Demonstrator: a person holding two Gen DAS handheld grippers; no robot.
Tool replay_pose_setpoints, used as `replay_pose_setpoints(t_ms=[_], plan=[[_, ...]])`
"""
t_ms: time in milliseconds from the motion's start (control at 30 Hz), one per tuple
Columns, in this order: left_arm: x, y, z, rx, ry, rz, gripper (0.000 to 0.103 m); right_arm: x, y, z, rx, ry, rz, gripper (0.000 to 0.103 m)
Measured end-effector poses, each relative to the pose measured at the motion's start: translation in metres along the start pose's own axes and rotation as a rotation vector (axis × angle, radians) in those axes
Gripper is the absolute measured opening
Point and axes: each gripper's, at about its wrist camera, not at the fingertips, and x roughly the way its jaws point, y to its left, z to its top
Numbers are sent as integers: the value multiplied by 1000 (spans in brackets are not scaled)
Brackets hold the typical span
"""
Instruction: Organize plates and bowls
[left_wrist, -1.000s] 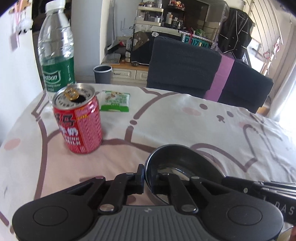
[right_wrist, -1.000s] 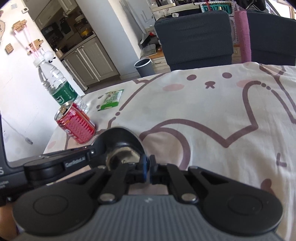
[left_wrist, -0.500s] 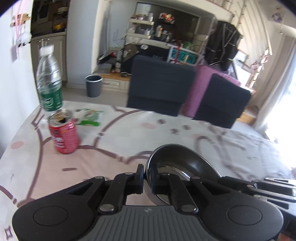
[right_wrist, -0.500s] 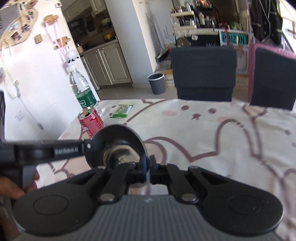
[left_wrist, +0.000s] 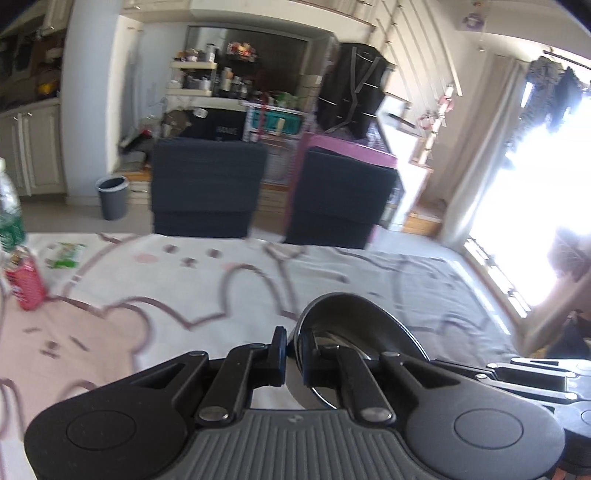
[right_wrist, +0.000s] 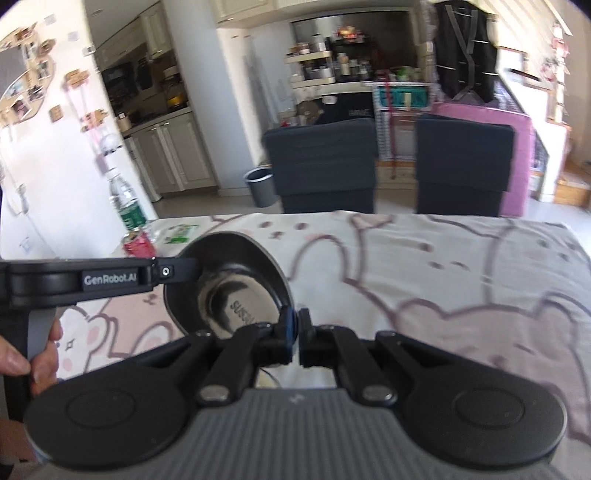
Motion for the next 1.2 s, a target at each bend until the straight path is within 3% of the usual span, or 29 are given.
replay_pose_setpoints(t_ms=[233, 467, 800, 1200], plan=[[23, -66, -26, 38, 70, -105, 6, -48, -54, -32, 55, -2, -106, 3], [55, -113, -56, 137, 182, -148, 6, -57, -99, -67, 88, 83, -188, 3], [95, -114, -75, 163, 314, -121, 6, -31, -115, -96, 65, 210, -222, 3], [124, -119, -91, 254, 384, -57, 6, 11, -118, -103, 15, 316, -242, 4]])
